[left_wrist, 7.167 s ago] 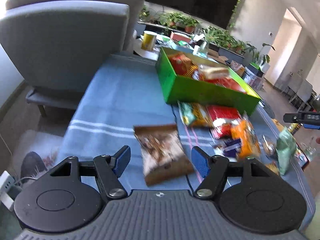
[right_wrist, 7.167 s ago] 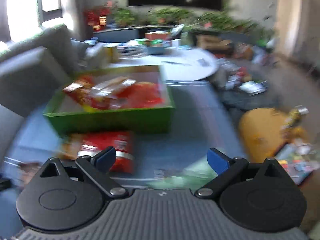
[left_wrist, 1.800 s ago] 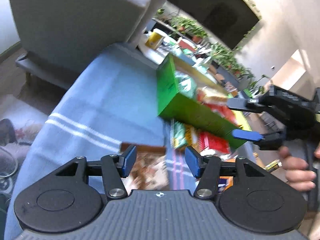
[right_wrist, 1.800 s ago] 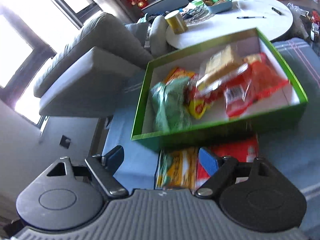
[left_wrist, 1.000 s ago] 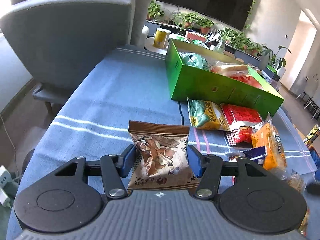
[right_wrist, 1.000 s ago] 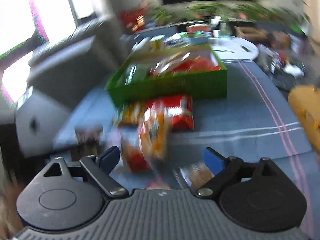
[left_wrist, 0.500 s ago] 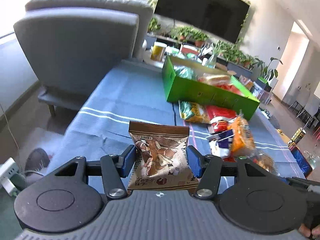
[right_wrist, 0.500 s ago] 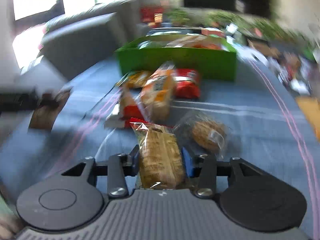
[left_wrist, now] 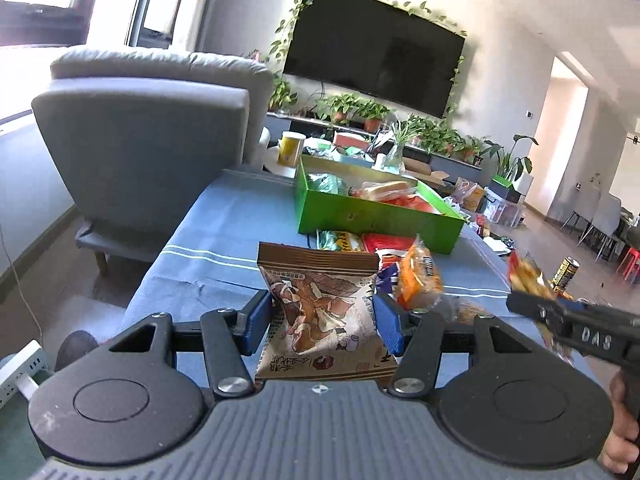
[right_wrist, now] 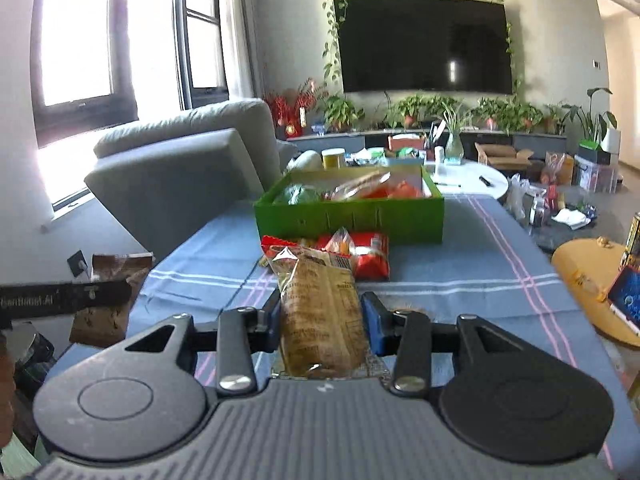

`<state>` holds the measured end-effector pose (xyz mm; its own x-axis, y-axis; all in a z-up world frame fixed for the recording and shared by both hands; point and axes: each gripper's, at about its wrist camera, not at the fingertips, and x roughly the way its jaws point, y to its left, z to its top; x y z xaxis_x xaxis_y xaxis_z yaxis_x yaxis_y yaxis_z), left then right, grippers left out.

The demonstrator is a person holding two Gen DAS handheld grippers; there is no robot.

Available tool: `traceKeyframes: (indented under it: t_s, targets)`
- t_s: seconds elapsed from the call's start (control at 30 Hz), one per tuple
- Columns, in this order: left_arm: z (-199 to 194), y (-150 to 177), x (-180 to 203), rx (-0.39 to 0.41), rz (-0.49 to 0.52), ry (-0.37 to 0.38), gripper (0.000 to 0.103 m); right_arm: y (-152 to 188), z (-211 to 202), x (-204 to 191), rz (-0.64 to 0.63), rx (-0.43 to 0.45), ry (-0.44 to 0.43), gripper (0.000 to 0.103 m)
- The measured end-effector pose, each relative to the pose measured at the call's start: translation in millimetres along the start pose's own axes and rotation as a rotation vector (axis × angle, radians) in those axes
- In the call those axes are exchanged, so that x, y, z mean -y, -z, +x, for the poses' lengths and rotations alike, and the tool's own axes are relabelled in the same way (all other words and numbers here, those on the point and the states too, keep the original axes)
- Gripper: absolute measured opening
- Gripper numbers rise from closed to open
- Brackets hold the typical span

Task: Organize snacks
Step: 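Lower the brown packet into the box with the left gripper while the right gripper drops the loaf package in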

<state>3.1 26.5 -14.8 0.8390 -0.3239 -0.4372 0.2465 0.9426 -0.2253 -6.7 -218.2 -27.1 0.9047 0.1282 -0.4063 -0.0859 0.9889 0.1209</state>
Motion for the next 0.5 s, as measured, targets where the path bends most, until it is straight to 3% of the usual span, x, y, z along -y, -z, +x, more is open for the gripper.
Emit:
traceKeyframes:
  t_s: [0.3, 0.5]
  targets:
    - [-33.5, 3.3, 10.2, 0.065, 0.023, 0.007, 0.053, -7.1, -18.0, -9.9, 0.005, 0.077, 0.012, 0.065]
    - [-44.8, -3.7, 14.2, 0.110, 0.029, 0.062, 0.053, -9.8, -31.3, -13.2, 0.001, 0.131, 0.030, 0.065]
